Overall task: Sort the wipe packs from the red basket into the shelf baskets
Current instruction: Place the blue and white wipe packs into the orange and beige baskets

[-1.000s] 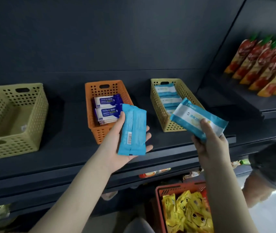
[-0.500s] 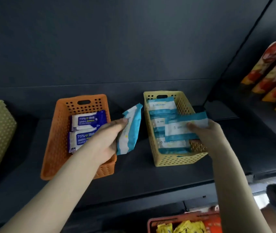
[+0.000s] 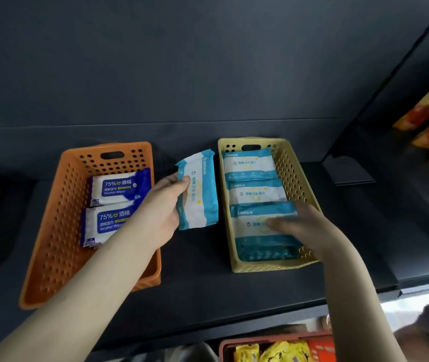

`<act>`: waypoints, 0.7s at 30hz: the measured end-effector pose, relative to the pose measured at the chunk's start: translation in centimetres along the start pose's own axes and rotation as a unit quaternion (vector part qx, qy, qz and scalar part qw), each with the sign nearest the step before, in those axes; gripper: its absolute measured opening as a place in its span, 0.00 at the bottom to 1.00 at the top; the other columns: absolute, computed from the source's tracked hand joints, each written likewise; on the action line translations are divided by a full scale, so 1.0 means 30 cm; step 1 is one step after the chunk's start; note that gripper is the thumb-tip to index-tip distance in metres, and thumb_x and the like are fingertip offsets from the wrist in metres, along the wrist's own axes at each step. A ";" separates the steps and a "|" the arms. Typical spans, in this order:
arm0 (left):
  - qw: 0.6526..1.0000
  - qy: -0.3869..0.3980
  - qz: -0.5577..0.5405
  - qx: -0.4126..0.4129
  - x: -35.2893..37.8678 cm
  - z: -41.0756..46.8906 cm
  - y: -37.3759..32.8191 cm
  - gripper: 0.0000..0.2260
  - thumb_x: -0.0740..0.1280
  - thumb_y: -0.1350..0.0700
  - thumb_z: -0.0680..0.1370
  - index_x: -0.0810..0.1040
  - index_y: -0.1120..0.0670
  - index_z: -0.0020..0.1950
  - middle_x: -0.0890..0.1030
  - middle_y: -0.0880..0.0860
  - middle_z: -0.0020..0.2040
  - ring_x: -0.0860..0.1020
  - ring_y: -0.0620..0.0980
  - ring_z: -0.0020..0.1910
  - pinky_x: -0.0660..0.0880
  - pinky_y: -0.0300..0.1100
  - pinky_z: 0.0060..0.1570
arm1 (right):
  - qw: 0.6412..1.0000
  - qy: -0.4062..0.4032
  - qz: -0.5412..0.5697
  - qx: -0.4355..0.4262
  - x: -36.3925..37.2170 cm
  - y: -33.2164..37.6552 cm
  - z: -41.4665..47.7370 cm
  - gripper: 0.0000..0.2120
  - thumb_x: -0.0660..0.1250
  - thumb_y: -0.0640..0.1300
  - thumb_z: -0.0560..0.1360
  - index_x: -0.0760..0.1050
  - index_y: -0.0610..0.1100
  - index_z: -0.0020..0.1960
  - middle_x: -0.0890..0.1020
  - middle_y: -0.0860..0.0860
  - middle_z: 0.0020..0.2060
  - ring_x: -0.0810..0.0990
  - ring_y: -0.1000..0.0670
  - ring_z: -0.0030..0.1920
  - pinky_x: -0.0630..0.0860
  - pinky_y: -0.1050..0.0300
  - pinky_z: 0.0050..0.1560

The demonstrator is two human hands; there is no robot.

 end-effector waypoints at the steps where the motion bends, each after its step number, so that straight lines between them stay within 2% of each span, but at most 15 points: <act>1: 1.000 0.000 0.001 0.001 0.002 0.007 0.002 0.06 0.64 0.59 0.80 0.76 0.53 0.56 0.83 0.53 0.50 0.82 0.51 0.50 0.78 0.49 0.43 | 1.000 0.005 -0.016 0.002 -0.005 -0.003 0.003 0.12 0.74 0.42 0.72 0.76 0.50 0.52 0.86 0.52 0.46 0.85 0.51 0.45 0.80 0.51 0.48; 6: 1.000 -0.004 0.012 0.008 0.005 0.033 0.014 0.12 0.64 0.59 0.80 0.75 0.54 0.64 0.83 0.55 0.54 0.83 0.52 0.52 0.80 0.51 0.45 | 0.998 0.024 -0.060 0.017 -0.005 -0.021 0.017 0.17 0.76 0.45 0.70 0.75 0.53 0.55 0.85 0.54 0.48 0.85 0.54 0.45 0.81 0.51 0.49; 8: 1.000 -0.003 0.023 0.011 0.007 0.035 0.018 0.13 0.65 0.58 0.80 0.74 0.54 0.64 0.83 0.54 0.54 0.83 0.52 0.52 0.80 0.52 0.48 | 0.997 0.005 -0.081 0.013 0.004 -0.029 0.021 0.18 0.77 0.47 0.68 0.76 0.53 0.55 0.85 0.55 0.47 0.84 0.55 0.45 0.81 0.52 0.49; 11: 0.999 -0.009 0.044 0.015 0.008 0.036 0.025 0.12 0.66 0.56 0.79 0.75 0.55 0.62 0.83 0.54 0.54 0.83 0.52 0.51 0.80 0.54 0.50 | 0.976 -0.063 -0.208 0.002 0.002 -0.007 0.013 0.23 0.78 0.50 0.67 0.75 0.48 0.58 0.80 0.55 0.50 0.80 0.54 0.48 0.76 0.60 0.45; 13: 0.999 -0.004 0.047 0.018 0.008 0.035 0.026 0.12 0.67 0.55 0.79 0.74 0.55 0.62 0.83 0.54 0.55 0.83 0.51 0.51 0.80 0.52 0.48 | 0.952 -0.093 -0.292 -0.017 0.000 0.005 0.015 0.31 0.78 0.52 0.66 0.71 0.49 0.65 0.75 0.52 0.58 0.76 0.51 0.55 0.74 0.58 0.51; 15: 0.999 0.015 0.035 0.019 0.009 0.035 0.023 0.14 0.67 0.56 0.78 0.74 0.52 0.64 0.83 0.54 0.56 0.83 0.51 0.52 0.81 0.52 0.48 | 0.932 -0.112 -0.338 -0.064 0.008 0.023 0.007 0.32 0.76 0.52 0.67 0.70 0.50 0.68 0.72 0.51 0.63 0.73 0.50 0.60 0.74 0.56 0.57; 16: 0.999 0.029 0.023 0.023 0.010 0.033 0.019 0.15 0.67 0.58 0.78 0.74 0.50 0.64 0.83 0.54 0.56 0.83 0.51 0.52 0.81 0.52 0.49 | 0.929 -0.130 -0.333 -0.100 0.011 0.033 0.002 0.29 0.75 0.53 0.69 0.71 0.50 0.67 0.73 0.53 0.62 0.73 0.51 0.60 0.74 0.57 0.58; 18: 0.997 0.067 0.023 0.038 0.023 0.024 0.005 0.17 0.67 0.59 0.78 0.73 0.47 0.65 0.83 0.53 0.56 0.83 0.51 0.53 0.81 0.50 0.48 | 0.948 -0.162 -0.229 -0.152 0.023 0.068 -0.014 0.20 0.70 0.55 0.73 0.76 0.50 0.64 0.77 0.58 0.56 0.77 0.58 0.55 0.74 0.64 0.52; 20: 0.991 0.101 0.059 0.059 0.054 0.014 -0.010 0.16 0.67 0.59 0.78 0.74 0.48 0.65 0.82 0.54 0.57 0.83 0.51 0.52 0.81 0.48 0.47 | 0.975 -0.129 -0.101 -0.147 0.051 0.103 -0.022 0.17 0.65 0.57 0.76 0.78 0.50 0.61 0.82 0.60 0.50 0.79 0.63 0.51 0.74 0.69 0.48; 21: 0.989 0.108 0.071 0.069 0.074 0.009 -0.014 0.15 0.68 0.59 0.78 0.74 0.50 0.64 0.82 0.55 0.57 0.83 0.51 0.52 0.81 0.49 0.47 | 0.982 -0.111 -0.067 -0.139 0.065 0.114 -0.018 0.16 0.63 0.57 0.77 0.78 0.50 0.59 0.83 0.59 0.49 0.80 0.62 0.50 0.76 0.66 0.50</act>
Point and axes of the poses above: each hand's wrist, its own z-axis towards the middle knuckle, its own x-axis out of the palm, y = z × x, the point moved 2 cm from there along z, towards the middle knuckle
